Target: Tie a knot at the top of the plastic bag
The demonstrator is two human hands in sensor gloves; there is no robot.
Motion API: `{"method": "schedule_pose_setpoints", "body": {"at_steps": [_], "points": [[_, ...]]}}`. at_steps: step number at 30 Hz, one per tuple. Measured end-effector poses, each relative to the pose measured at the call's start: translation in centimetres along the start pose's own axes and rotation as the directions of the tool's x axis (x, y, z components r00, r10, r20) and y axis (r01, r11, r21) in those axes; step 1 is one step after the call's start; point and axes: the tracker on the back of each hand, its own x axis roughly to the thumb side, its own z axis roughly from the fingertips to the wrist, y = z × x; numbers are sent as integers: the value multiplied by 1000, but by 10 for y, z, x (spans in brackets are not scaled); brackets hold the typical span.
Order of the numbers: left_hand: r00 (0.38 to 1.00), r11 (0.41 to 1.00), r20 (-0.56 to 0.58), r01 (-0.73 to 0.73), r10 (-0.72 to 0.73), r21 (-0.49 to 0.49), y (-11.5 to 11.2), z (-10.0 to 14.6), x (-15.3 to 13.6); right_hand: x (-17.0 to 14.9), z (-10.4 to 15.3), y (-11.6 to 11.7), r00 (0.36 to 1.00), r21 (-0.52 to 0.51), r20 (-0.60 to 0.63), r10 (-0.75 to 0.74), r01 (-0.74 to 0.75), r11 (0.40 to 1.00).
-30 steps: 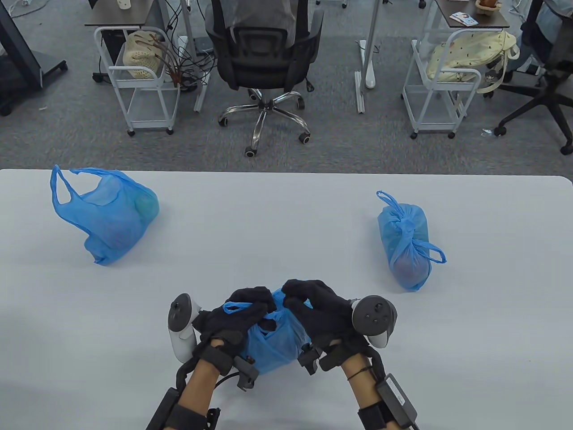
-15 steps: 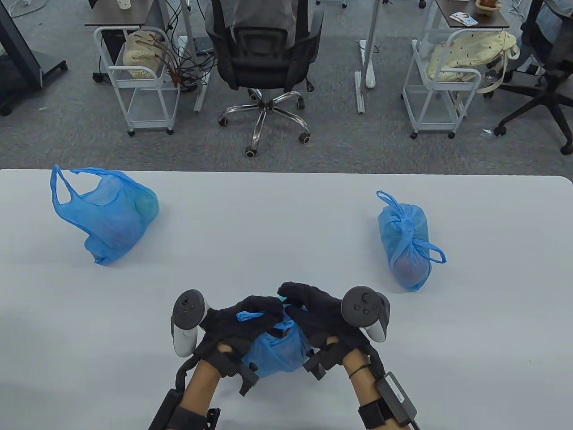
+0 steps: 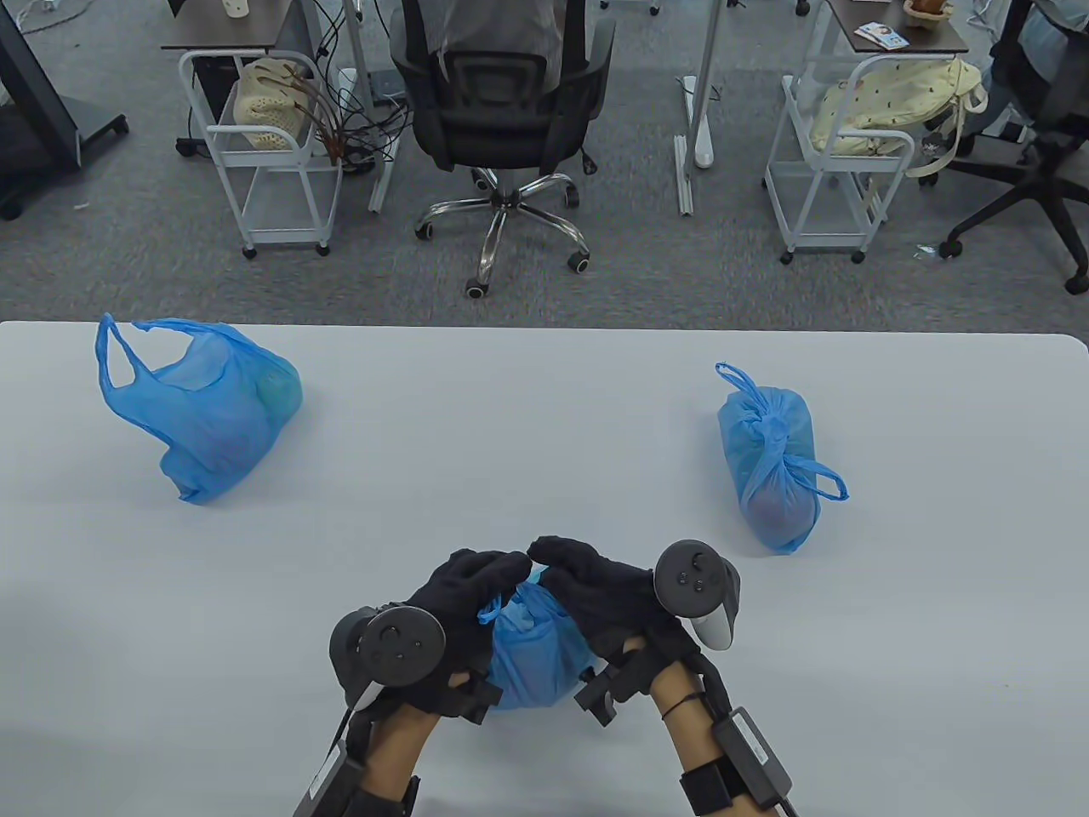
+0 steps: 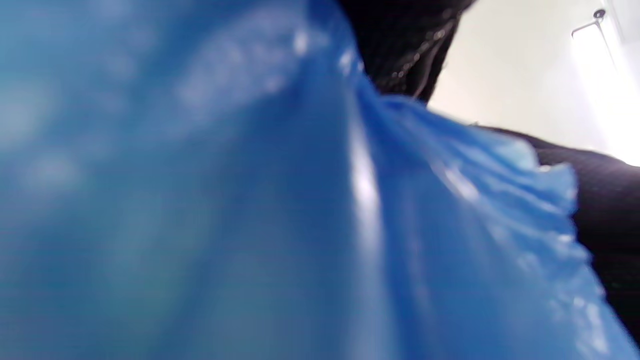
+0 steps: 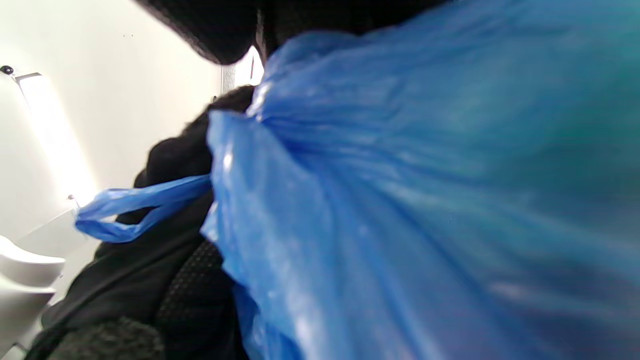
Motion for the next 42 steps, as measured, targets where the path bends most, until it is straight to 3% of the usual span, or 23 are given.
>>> {"method": "schedule_pose_setpoints", "body": {"at_steps": [3,10,15,23,27,31,36,39,42], "points": [[1000,1000,10,4,-4,9,1,0,0,0,0,2,1000,9,-10,16,-16,1000],[986,985,-7,-169,169,29,2,1,-4,-1,0,4,999,-23,-32,39,-40,999],[967,967,-9,-256,256,-7,-2,0,-6,1,2,5,985,-10,-13,170,-170,985],[908,903,-103,-415,405,-110,-8,-3,-16,2,5,-5,979,-174,20,204,-197,965],[880,881,-174,-463,443,-100,-8,-3,-25,1,7,-11,975,-244,17,222,-211,946],[887,901,-218,-430,407,-64,-2,-2,-34,2,9,-14,957,-294,17,290,-272,916],[881,911,-274,-411,386,-40,4,-2,-47,4,10,-17,896,-320,31,443,-411,854],[891,934,-312,-356,329,-33,7,-1,-55,3,10,-16,820,-292,43,571,-536,792],[899,952,-342,-304,273,-38,9,0,-62,1,11,-13,692,-267,61,719,-683,680]]}}
